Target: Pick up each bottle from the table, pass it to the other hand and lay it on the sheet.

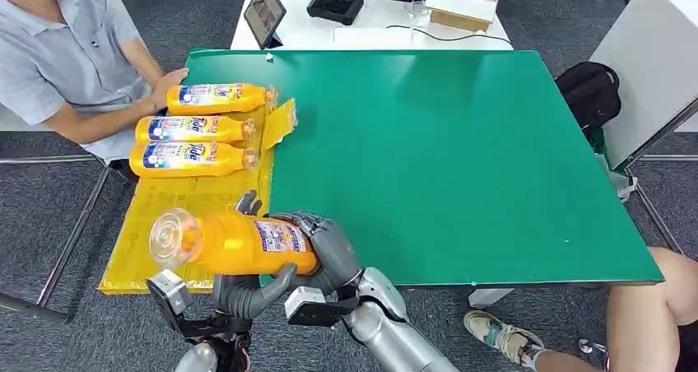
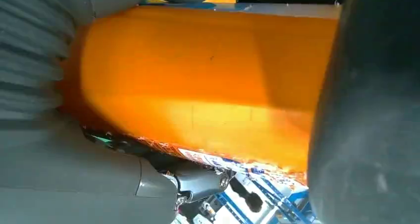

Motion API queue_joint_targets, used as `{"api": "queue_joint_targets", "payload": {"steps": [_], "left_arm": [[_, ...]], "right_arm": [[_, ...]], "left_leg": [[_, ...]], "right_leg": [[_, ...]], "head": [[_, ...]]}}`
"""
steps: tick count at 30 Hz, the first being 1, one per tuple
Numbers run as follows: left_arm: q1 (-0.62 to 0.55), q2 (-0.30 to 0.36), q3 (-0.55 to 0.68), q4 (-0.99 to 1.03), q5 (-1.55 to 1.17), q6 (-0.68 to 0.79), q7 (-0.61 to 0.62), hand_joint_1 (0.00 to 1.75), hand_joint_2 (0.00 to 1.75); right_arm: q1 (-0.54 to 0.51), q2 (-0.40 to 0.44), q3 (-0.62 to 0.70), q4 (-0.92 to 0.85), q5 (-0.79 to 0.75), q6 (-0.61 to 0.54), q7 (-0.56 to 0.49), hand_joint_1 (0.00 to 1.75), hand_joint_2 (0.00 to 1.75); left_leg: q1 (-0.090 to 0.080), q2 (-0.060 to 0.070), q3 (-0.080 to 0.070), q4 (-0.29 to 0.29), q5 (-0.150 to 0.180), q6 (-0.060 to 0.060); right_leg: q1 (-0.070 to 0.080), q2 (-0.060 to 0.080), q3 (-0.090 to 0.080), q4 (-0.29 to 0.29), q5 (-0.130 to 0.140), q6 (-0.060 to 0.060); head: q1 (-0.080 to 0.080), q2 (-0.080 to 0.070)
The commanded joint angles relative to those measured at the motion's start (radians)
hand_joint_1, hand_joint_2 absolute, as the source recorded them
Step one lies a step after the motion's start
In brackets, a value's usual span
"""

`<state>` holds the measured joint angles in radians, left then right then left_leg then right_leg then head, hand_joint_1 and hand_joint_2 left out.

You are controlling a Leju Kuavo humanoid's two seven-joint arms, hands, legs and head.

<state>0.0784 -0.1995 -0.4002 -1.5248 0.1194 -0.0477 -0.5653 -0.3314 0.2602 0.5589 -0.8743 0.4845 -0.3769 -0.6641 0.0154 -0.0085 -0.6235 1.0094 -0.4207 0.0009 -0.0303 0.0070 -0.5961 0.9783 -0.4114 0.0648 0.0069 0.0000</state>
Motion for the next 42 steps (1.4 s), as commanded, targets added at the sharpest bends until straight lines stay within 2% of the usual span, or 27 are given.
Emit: {"api": "queue_joint_targets", "payload": {"steps": [1, 2, 3, 4, 5, 8, 9, 12, 16, 18, 20, 21, 26, 28, 32, 34, 36, 37, 39, 40, 41, 42], "left_arm": [[-0.039, 0.024, -0.017, 0.059, 0.014, -0.002, 0.003, 1.75, 1.75], [-0.038, 0.024, -0.014, 0.055, 0.014, -0.002, 0.003, 1.75, 1.75], [-0.038, 0.023, -0.013, 0.050, 0.016, -0.002, 0.003, 1.75, 1.75], [-0.032, 0.024, -0.009, 0.037, 0.031, -0.014, 0.002, 1.75, 1.75], [-0.028, 0.026, -0.004, 0.028, 0.037, -0.020, -0.001, 1.75, 1.75], [-0.027, 0.027, -0.003, 0.026, 0.045, -0.031, -0.003, 1.75, 1.75], [-0.028, 0.029, -0.002, 0.025, 0.050, -0.045, -0.007, 1.75, 1.75], [-0.018, 0.038, 0.018, 0.021, 0.071, -0.074, -0.008, 1.75, 1.75], [0.007, 0.055, 0.082, 0.019, 0.108, -0.102, 0.005, 1.75, 1.75], [0.004, 0.057, 0.112, 0.031, 0.103, -0.100, 0.013, 1.75, 1.75], [-0.005, 0.061, 0.142, 0.043, 0.066, -0.054, 0.036, 1.75, 1.75], [-0.017, 0.066, 0.161, 0.050, -0.020, 0.019, 0.018, 1.75, 1.75], [-0.115, 0.112, 0.226, 0.119, -0.184, 0.123, 0.024, 1.75, 1.75], [-0.201, 0.139, 0.234, 0.165, -0.357, 0.232, 0.029, 1.75, 1.75], [-0.214, 0.140, 0.235, 0.171, -0.358, 0.230, 0.036, 1.75, 1.75], [-0.237, 0.157, 0.211, 0.196, -0.470, 0.302, 0.047, 1.75, 1.75], [-0.353, 0.186, 0.197, 0.296, -0.653, 0.414, 0.081, 1.75, 1.75], [-0.405, 0.189, 0.200, 0.347, -0.678, 0.411, 0.090, 1.75, 1.75], [-0.516, 0.203, 0.179, 0.489, -0.777, 0.389, 0.122, 1.75, 1.75], [-0.530, 0.200, 0.181, 0.508, -0.777, 0.385, 0.122, 1.75, 1.75], [-0.530, 0.200, 0.181, 0.508, -0.777, 0.385, 0.122, 1.75, 1.75], [-0.530, 0.200, 0.181, 0.508, -0.777, 0.385, 0.122, 1.75, 1.75]], "right_arm": [[-0.037, 0.009, 0.131, 0.167, -0.046, 0.018, -0.034, 1.75, 1.75], [-0.034, 0.006, 0.132, 0.172, -0.047, 0.022, -0.034, 1.75, 1.75], [-0.032, 0.005, 0.132, 0.176, -0.049, 0.020, -0.034, 1.66, 1.75], [-0.038, 0.008, 0.130, 0.206, -0.064, 0.037, -0.034, 0.89, 1.75], [-0.034, 0.004, 0.137, 0.199, -0.067, 0.030, -0.034, 0.00, 1.75], [-0.029, -0.002, 0.143, 0.193, -0.072, 0.025, -0.034, 0.00, 1.75], [-0.027, -0.003, 0.145, 0.185, -0.075, 0.005, -0.034, 0.00, 0.00], [-0.010, -0.015, 0.134, 0.145, -0.097, -0.051, -0.034, 0.00, 0.00], [0.040, -0.043, 0.091, 0.059, -0.143, -0.068, -0.034, 0.00, 0.00], [0.075, -0.059, 0.070, -0.001, -0.161, -0.103, -0.034, 0.00, 0.00], [0.114, -0.074, 0.055, -0.071, -0.180, -0.142, -0.034, 0.00, 0.00], [0.138, -0.084, 0.051, -0.124, -0.202, -0.161, -0.034, 0.00, 0.00], [0.189, -0.115, 0.041, -0.240, -0.228, -0.249, -0.034, 0.00, 0.00], [0.197, -0.124, 0.029, -0.295, -0.243, -0.284, -0.034, 0.00, 0.00], [0.198, -0.126, 0.027, -0.297, -0.243, -0.282, -0.034, 0.00, 0.00], [0.210, -0.132, 0.027, -0.334, -0.239, -0.302, -0.034, 0.00, 0.00], [0.238, -0.178, 0.035, -0.374, -0.194, -0.267, -0.034, 0.00, 0.00], [0.255, -0.199, 0.031, -0.397, -0.171, -0.257, -0.034, 0.00, 0.00], [0.288, -0.252, 0.023, -0.440, -0.093, -0.224, -0.034, 0.00, 0.00], [0.296, -0.261, 0.018, -0.454, -0.095, -0.218, -0.034, 0.00, 0.00], [0.296, -0.261, 0.018, -0.454, -0.095, -0.218, -0.034, 0.00, 0.00], [0.296, -0.261, 0.018, -0.454, -0.095, -0.218, -0.034, 0.00, 0.00]], "left_leg": [[0.001, 0.001, 0.006, -0.001, -0.001, 0.000], [0.001, 0.000, 0.004, -0.001, -0.001, 0.000], [0.001, 0.001, 0.005, -0.001, -0.002, 0.000], [0.001, 0.000, 0.005, -0.001, -0.001, 0.001], [0.001, 0.000, 0.004, -0.001, -0.001, 0.001], [0.001, 0.000, 0.003, -0.001, -0.001, 0.001], [0.001, 0.000, 0.005, -0.001, -0.002, 0.001], [0.000, 0.000, 0.003, -0.001, -0.001, 0.001], [0.001, -0.001, 0.007, -0.001, -0.002, 0.001], [0.001, 0.000, 0.003, -0.001, -0.001, 0.000], [0.001, -0.001, 0.003, -0.001, -0.001, 0.001], [0.001, -0.001, 0.005, -0.001, -0.001, 0.001], [0.001, -0.002, 0.002, -0.001, 0.000, 0.000], [0.001, -0.003, 0.003, -0.001, 0.000, 0.001], [0.000, -0.001, 0.002, -0.001, 0.001, 0.000], [0.001, 0.000, 0.003, -0.001, 0.000, 0.000], [0.001, -0.003, 0.004, -0.001, 0.000, 0.001], [0.001, -0.003, 0.002, -0.001, 0.000, 0.000], [0.001, -0.011, 0.001, -0.001, 0.003, 0.000], [0.001, -0.007, 0.002, -0.001, 0.002, 0.000], [0.002, -0.010, 0.002, -0.001, 0.002, 0.000], [0.001, -0.008, 0.001, -0.001, 0.002, 0.000]], "right_leg": [[0.002, 0.000, 0.006, -0.002, -0.001, -0.004], [0.001, -0.001, 0.004, -0.001, -0.001, -0.003], [0.002, 0.000, 0.005, -0.002, -0.001, -0.004], [0.002, -0.001, 0.005, -0.001, -0.001, -0.003], [0.001, -0.001, 0.004, -0.001, -0.001, -0.002], [0.001, -0.001, 0.003, -0.001, -0.001, -0.002], [0.002, -0.001, 0.005, -0.002, -0.001, -0.004], [0.001, -0.001, 0.003, -0.001, -0.001, -0.002], [0.002, -0.002, 0.007, -0.002, -0.002, -0.005], [0.001, -0.001, 0.003, -0.002, -0.001, -0.002], [0.001, -0.002, 0.003, -0.002, -0.001, -0.003], [0.002, -0.003, 0.005, -0.002, -0.002, -0.003], [0.001, -0.004, 0.002, -0.001, -0.001, -0.003], [0.001, -0.005, 0.003, -0.001, -0.001, -0.003], [0.001, -0.002, 0.001, -0.001, 0.000, -0.002], [0.001, -0.002, 0.003, -0.001, 0.000, -0.003], [0.002, -0.005, 0.004, -0.001, -0.001, -0.004], [0.001, -0.004, 0.002, -0.001, -0.001, -0.003], [0.002, -0.012, 0.004, -0.001, -0.002, -0.003], [0.001, -0.008, 0.002, -0.001, -0.001, -0.002], [0.002, -0.011, 0.004, -0.002, -0.001, -0.003], [0.001, -0.008, 0.003, -0.001, -0.001, -0.003]], "head": [[0.000, 0.000], [-0.001, 0.000], [0.000, 0.000], [-0.001, 0.000], [0.000, 0.000], [-0.001, 0.000], [0.000, 0.000], [0.000, 0.000], [0.000, 0.000], [-0.001, 0.000], [0.000, 0.000], [0.000, 0.000], [0.000, 0.000], [0.000, 0.000], [0.000, 0.000], [0.000, 0.000], [0.000, 0.000], [0.000, 0.000], [0.000, 0.000], [0.000, 0.000], [0.000, 0.000], [0.000, 0.000]]}}
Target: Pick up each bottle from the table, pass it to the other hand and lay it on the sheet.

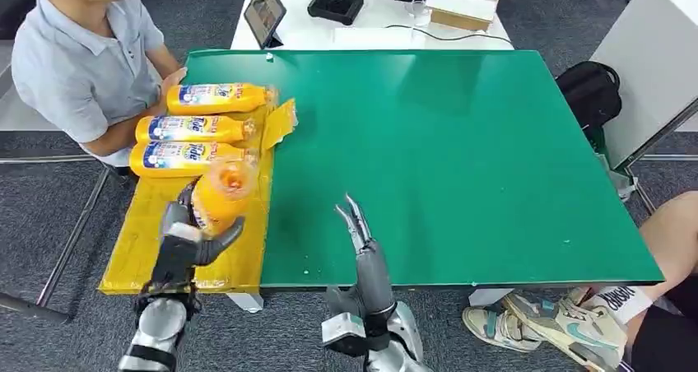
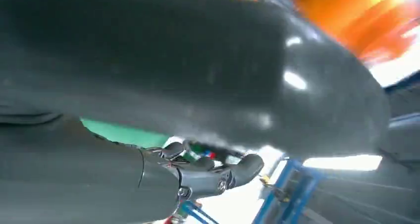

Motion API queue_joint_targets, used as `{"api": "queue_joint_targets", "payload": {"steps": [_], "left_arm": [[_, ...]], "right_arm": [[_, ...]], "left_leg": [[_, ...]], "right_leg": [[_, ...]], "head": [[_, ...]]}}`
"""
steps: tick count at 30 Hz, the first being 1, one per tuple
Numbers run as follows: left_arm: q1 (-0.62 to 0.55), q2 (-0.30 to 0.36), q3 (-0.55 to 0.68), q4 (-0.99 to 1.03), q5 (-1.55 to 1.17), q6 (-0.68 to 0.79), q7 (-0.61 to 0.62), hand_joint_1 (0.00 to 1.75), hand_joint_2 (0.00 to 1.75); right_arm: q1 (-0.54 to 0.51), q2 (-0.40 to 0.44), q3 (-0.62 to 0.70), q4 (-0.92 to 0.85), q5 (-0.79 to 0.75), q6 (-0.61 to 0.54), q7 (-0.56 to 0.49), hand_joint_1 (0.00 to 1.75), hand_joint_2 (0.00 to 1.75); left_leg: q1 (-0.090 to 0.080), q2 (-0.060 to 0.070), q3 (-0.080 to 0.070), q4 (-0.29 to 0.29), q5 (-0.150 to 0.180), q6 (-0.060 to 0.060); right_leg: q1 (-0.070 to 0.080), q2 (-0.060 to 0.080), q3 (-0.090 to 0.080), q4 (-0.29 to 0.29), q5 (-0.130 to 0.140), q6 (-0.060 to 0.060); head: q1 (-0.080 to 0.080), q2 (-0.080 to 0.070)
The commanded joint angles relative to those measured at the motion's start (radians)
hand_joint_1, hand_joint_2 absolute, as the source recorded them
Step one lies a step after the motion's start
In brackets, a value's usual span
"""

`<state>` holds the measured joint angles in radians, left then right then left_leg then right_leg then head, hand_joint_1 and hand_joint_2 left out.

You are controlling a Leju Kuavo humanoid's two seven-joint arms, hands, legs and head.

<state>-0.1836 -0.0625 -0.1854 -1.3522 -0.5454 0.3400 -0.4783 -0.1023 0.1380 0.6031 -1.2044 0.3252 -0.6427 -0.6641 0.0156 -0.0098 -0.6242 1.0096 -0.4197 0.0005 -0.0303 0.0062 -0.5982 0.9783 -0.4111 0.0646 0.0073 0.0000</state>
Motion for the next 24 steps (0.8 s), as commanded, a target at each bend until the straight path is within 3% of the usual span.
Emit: {"api": "queue_joint_targets", "payload": {"steps": [1, 5, 7, 11, 15, 24], "left_arm": [[-0.290, 0.067, -0.059, 0.386, -0.155, -0.008, 0.038, 1.75, 1.75], [-0.362, 0.103, -0.148, 0.587, -0.326, -0.073, 0.107, 1.75, 1.75], [-0.415, 0.161, -0.265, 0.708, -0.497, -0.063, 0.128, 1.75, 1.75], [-0.491, 0.181, -0.238, 0.887, -0.440, -0.175, 0.105, 1.75, 1.75], [-0.505, 0.175, -0.230, 0.901, -0.433, -0.190, 0.110, 1.75, 1.75], [-0.532, 0.166, -0.236, 0.926, -0.431, -0.253, 0.141, 1.75, 1.75]], "right_arm": [[0.081, -0.146, -0.040, -0.130, 0.093, 0.055, -0.034, 0.00, 0.00], [0.190, -0.175, -0.100, -0.200, 0.120, 0.155, -0.034, 0.00, 0.00], [0.237, -0.186, -0.111, -0.219, 0.101, 0.186, -0.034, 0.00, 0.00], [0.267, -0.181, -0.132, -0.170, 0.049, 0.182, -0.034, 0.00, 0.00], [0.265, -0.179, -0.133, -0.159, 0.038, 0.192, -0.034, 0.00, 0.00], [0.239, -0.173, -0.129, -0.132, 0.019, 0.199, -0.034, 0.00, 0.00]], "left_leg": [[0.001, -0.004, 0.004, -0.001, 0.000, 0.001], [0.000, -0.003, 0.004, -0.002, 0.000, 0.001], [0.000, -0.005, 0.006, -0.002, -0.001, 0.001], [0.001, 0.000, 0.007, -0.001, -0.002, 0.000], [0.001, 0.004, 0.003, 0.000, -0.002, 0.000], [0.001, 0.006, 0.008, -0.001, -0.002, 0.000]], "right_leg": [[0.002, -0.005, 0.007, -0.001, -0.001, -0.003], [0.000, -0.005, 0.006, -0.001, -0.001, -0.002], [0.001, -0.007, 0.009, -0.002, -0.002, -0.003], [0.002, -0.002, 0.008, -0.002, -0.002, -0.004], [0.002, 0.003, 0.003, 0.000, -0.001, -0.003], [0.002, 0.004, 0.007, 0.000, -0.001, -0.004]], "head": [[-0.001, 0.000], [0.000, 0.000], [0.000, 0.000], [0.000, 0.000], [0.000, 0.000], [0.000, 0.000]]}}
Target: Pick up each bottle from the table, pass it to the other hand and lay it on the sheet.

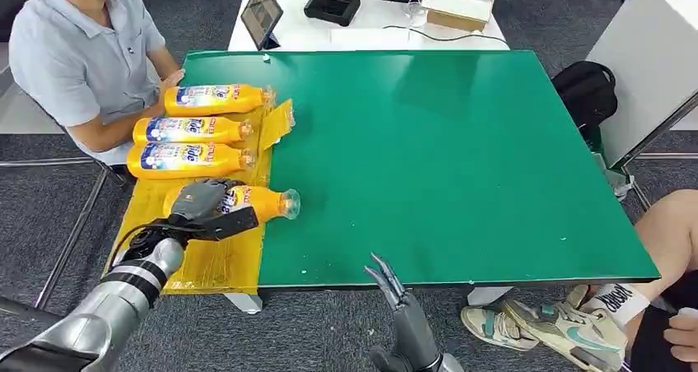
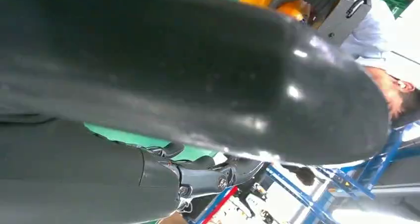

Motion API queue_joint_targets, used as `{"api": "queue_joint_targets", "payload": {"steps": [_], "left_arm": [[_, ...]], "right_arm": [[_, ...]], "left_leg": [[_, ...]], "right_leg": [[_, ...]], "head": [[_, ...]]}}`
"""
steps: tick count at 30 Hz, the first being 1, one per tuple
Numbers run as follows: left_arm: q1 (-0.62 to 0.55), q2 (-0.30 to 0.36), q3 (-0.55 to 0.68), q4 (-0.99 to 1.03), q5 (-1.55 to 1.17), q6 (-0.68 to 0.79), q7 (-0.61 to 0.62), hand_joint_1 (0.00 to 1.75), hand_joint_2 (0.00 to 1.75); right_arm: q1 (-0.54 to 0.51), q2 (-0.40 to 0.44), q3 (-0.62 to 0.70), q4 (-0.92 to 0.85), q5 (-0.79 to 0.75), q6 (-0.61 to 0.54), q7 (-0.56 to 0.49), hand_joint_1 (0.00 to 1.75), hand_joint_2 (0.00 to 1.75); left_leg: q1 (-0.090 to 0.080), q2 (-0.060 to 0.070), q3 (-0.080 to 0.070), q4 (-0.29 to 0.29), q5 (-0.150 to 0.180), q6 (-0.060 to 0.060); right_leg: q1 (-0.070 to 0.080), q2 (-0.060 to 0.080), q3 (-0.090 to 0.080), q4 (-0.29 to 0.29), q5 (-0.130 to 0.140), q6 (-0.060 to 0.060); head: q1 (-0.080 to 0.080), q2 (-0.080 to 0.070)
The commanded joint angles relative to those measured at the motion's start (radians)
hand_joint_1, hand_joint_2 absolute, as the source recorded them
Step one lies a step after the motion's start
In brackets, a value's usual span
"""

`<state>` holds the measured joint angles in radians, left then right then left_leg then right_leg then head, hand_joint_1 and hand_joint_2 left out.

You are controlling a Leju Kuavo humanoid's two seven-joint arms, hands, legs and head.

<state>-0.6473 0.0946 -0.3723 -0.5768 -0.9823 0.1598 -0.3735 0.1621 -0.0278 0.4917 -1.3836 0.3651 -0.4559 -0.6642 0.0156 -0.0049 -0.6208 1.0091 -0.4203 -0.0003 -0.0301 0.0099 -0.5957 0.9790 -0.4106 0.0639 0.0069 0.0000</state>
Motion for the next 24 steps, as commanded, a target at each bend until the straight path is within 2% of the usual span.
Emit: {"api": "queue_joint_targets", "payload": {"steps": [1, 3, 5, 6, 7, 8, 9, 12, 14, 15, 20, 21, 24], "left_arm": [[-0.087, 0.009, -0.069, 0.167, -0.021, -0.083, 0.075, 1.75, 1.75], [-0.116, 0.019, -0.123, 0.185, -0.094, -0.072, 0.136, 1.75, 1.75], [-0.127, 0.016, -0.114, 0.198, -0.093, -0.080, 0.168, 1.75, 1.75], [-0.124, 0.012, -0.099, 0.200, -0.080, -0.084, 0.173, 1.61, 1.75], [-0.119, 0.007, -0.081, 0.201, -0.060, -0.092, 0.167, 1.38, 1.75], [-0.110, -0.001, -0.040, 0.196, -0.006, -0.125, 0.122, 0.44, 1.75], [-0.100, -0.006, 0.003, 0.188, 0.055, -0.178, 0.078, 0.00, 1.75], [-0.070, -0.020, 0.114, 0.149, 0.248, -0.357, -0.074, 0.00, 1.75], [-0.063, -0.023, 0.127, 0.122, 0.290, -0.389, -0.113, 0.00, 1.75], [-0.042, -0.034, 0.121, 0.050, 0.304, -0.351, -0.164, 0.00, 1.75], [-0.020, -0.050, 0.095, -0.023, 0.310, -0.345, -0.159, 0.00, 1.75], [-0.002, -0.053, 0.086, -0.070, 0.331, -0.352, -0.200, 0.00, 1.75], [0.071, -0.075, 0.089, -0.248, 0.491, -0.431, -0.188, 0.00, 1.75]], "right_arm": [[-0.038, -0.003, -0.014, 0.055, -0.049, 0.018, -0.034, 0.00, 0.00], [-0.057, 0.005, -0.012, 0.078, -0.074, 0.037, -0.034, 0.00, 0.00], [-0.062, 0.012, -0.017, 0.099, -0.077, 0.045, -0.034, 0.00, 0.00], [-0.062, 0.015, -0.021, 0.106, -0.085, 0.054, -0.034, 0.00, 0.00], [-0.063, 0.017, -0.022, 0.111, -0.089, 0.057, -0.034, 0.00, 0.00], [-0.065, 0.019, -0.023, 0.119, -0.098, 0.065, -0.034, 0.00, 0.00], [-0.070, 0.016, -0.017, 0.123, -0.106, 0.063, -0.034, 0.00, 0.00], [-0.096, 0.014, -0.009, 0.157, -0.146, 0.070, -0.034, 0.00, 0.00], [-0.108, 0.012, -0.004, 0.172, -0.158, 0.068, -0.034, 0.00, 0.00], [-0.112, 0.010, -0.003, 0.175, -0.168, 0.064, -0.034, 0.00, 0.00], [-0.107, 0.007, -0.006, 0.171, -0.169, 0.062, -0.034, 0.00, 0.00], [-0.108, 0.007, -0.007, 0.170, -0.169, 0.068, -0.034, 0.00, 0.00], [-0.112, 0.008, -0.014, 0.179, -0.160, 0.071, -0.034, 0.00, 0.00]], "left_leg": [[0.001, 0.001, 0.003, 0.000, -0.001, 0.001], [0.001, 0.001, 0.004, 0.000, -0.001, 0.001], [0.001, 0.002, 0.005, 0.000, -0.001, 0.001], [0.001, 0.002, 0.003, 0.000, -0.001, 0.000], [0.002, 0.002, 0.005, -0.001, -0.001, 0.001], [0.001, 0.002, 0.004, 0.000, -0.001, 0.001], [0.002, 0.002, 0.006, 0.000, -0.002, 0.001], [0.001, 0.003, 0.006, -0.001, -0.001, 0.001], [0.001, 0.002, 0.006, -0.001, -0.001, 0.001], [0.000, 0.001, 0.005, -0.002, 0.000, 0.001], [0.000, -0.003, 0.004, -0.001, 0.000, 0.001], [0.000, -0.002, 0.002, 0.000, 0.000, 0.001], [0.001, -0.002, 0.004, 0.000, -0.001, 0.001]], "right_leg": [[0.001, 0.000, 0.003, -0.001, 0.000, -0.003], [0.002, 0.000, 0.004, -0.001, 0.000, -0.003], [0.002, 0.001, 0.005, -0.001, 0.000, -0.004], [0.001, 0.001, 0.003, -0.001, 0.000, -0.003], [0.002, 0.001, 0.005, -0.001, 0.000, -0.004], [0.002, 0.000, 0.004, -0.001, 0.000, -0.003], [0.003, 0.000, 0.006, -0.001, -0.001, -0.004], [0.002, 0.002, 0.006, -0.002, 0.000, -0.003], [0.001, 0.001, 0.006, -0.002, 0.000, -0.003], [0.001, 0.001, 0.005, -0.002, 0.000, -0.002], [0.001, -0.002, 0.006, -0.001, -0.001, -0.002], [0.001, -0.001, 0.004, -0.001, -0.001, -0.002], [0.002, -0.002, 0.006, -0.001, -0.002, -0.003]], "head": [[0.000, 0.000], [0.000, 0.000], [0.000, 0.000], [0.000, 0.000], [0.000, 0.000], [-0.001, 0.000], [0.000, 0.000], [0.000, 0.000], [0.000, 0.000], [-0.001, 0.000], [0.000, 0.000], [0.000, 0.000], [0.000, 0.000]]}}
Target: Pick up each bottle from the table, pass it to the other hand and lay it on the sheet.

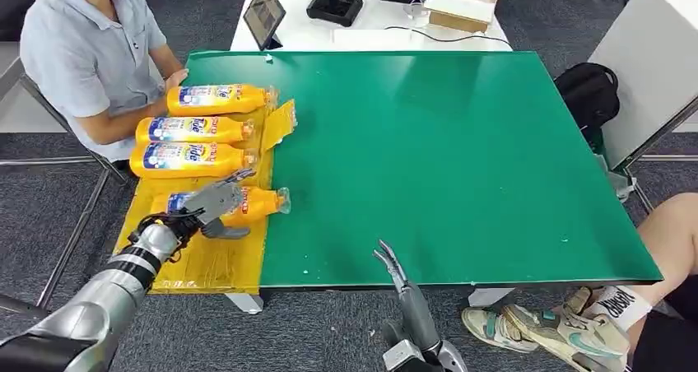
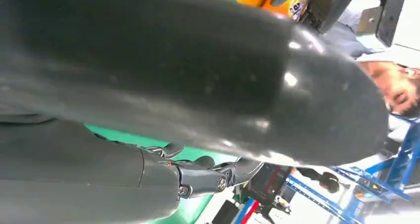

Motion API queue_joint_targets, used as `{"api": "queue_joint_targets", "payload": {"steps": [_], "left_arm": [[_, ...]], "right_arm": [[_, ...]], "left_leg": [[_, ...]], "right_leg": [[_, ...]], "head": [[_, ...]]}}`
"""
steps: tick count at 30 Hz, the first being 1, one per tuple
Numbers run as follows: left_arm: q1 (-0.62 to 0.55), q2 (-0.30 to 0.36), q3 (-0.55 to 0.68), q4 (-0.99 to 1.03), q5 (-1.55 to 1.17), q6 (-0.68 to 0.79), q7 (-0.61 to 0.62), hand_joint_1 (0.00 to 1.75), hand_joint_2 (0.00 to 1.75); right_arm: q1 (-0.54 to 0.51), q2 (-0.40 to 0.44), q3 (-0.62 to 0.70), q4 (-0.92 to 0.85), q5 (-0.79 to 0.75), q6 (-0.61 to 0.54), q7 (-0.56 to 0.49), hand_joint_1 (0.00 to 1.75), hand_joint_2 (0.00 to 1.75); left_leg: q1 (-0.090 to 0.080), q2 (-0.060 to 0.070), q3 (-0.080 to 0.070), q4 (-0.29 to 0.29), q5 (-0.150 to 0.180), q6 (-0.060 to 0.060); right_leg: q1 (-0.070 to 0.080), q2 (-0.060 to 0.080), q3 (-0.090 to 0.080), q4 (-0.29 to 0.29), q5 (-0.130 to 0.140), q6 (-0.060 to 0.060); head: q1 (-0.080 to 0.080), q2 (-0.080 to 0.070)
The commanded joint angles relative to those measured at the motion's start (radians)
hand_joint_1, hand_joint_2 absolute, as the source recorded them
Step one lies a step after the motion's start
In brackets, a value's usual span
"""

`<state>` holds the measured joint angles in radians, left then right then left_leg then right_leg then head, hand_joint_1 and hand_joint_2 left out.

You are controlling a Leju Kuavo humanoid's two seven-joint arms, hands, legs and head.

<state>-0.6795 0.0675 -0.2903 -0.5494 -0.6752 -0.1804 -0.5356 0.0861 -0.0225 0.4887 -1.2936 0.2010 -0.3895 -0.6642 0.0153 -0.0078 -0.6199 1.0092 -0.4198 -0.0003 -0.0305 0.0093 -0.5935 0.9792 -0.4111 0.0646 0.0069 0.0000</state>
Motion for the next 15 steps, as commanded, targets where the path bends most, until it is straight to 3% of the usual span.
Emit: {"api": "queue_joint_targets", "payload": {"steps": [1, 3, 8, 10, 13, 15], "left_arm": [[0.119, -0.055, 0.012, -0.311, 0.216, -0.095, -0.030, 0.00, 1.75], [0.197, -0.093, 0.056, -0.488, 0.349, -0.058, -0.052, 0.00, 1.75], [0.251, -0.113, 0.073, -0.616, 0.418, -0.038, -0.023, 0.00, 1.75], [0.303, -0.154, 0.108, -0.730, 0.493, 0.008, -0.054, 0.00, 1.75], [0.419, -0.224, 0.141, -0.958, 0.521, 0.198, -0.123, 0.00, 1.75], [0.492, -0.273, 0.152, -1.049, 0.677, 0.224, -0.104, 0.00, 1.75]], "right_arm": [[-0.036, 0.003, -0.012, 0.090, 0.006, 0.008, -0.034, 0.00, 0.00], [-0.036, 0.004, -0.012, 0.090, 0.013, 0.012, -0.034, 0.00, 0.00], [-0.026, 0.008, -0.019, 0.082, 0.025, 0.008, -0.034, 0.00, 0.00], [-0.022, 0.007, -0.010, 0.069, 0.044, -0.009, -0.034, 0.00, 0.00], [-0.017, 0.021, -0.004, 0.032, 0.066, -0.063, -0.034, 0.00, 0.00], [-0.010, 0.036, -0.008, -0.001, 0.063, -0.129, -0.034, 0.00, 0.00]], "left_leg": [[0.001, 0.000, 0.002, -0.001, -0.001, 0.001], [0.000, 0.000, 0.002, 0.000, -0.001, 0.001], [0.001, 0.000, 0.000, 0.000, -0.002, 0.001], [0.001, 0.001, 0.000, 0.000, -0.002, 0.001], [0.000, 0.002, -0.002, 0.001, -0.002, 0.001], [0.000, 0.003, -0.002, 0.001, -0.003, 0.001]], "right_leg": [[0.001, -0.001, 0.003, -0.001, -0.001, -0.003], [0.001, -0.001, 0.002, -0.001, -0.001, -0.002], [0.001, -0.001, 0.000, -0.001, -0.001, -0.002], [0.001, 0.000, 0.001, -0.001, -0.001, -0.003], [0.001, 0.001, -0.002, 0.000, -0.001, -0.002], [0.001, 0.001, -0.002, 0.000, -0.001, -0.002]], "head": [[0.000, 0.000], [-0.001, 0.000], [0.000, 0.000], [0.000, 0.000], [0.000, 0.000], [0.000, 0.000]]}}
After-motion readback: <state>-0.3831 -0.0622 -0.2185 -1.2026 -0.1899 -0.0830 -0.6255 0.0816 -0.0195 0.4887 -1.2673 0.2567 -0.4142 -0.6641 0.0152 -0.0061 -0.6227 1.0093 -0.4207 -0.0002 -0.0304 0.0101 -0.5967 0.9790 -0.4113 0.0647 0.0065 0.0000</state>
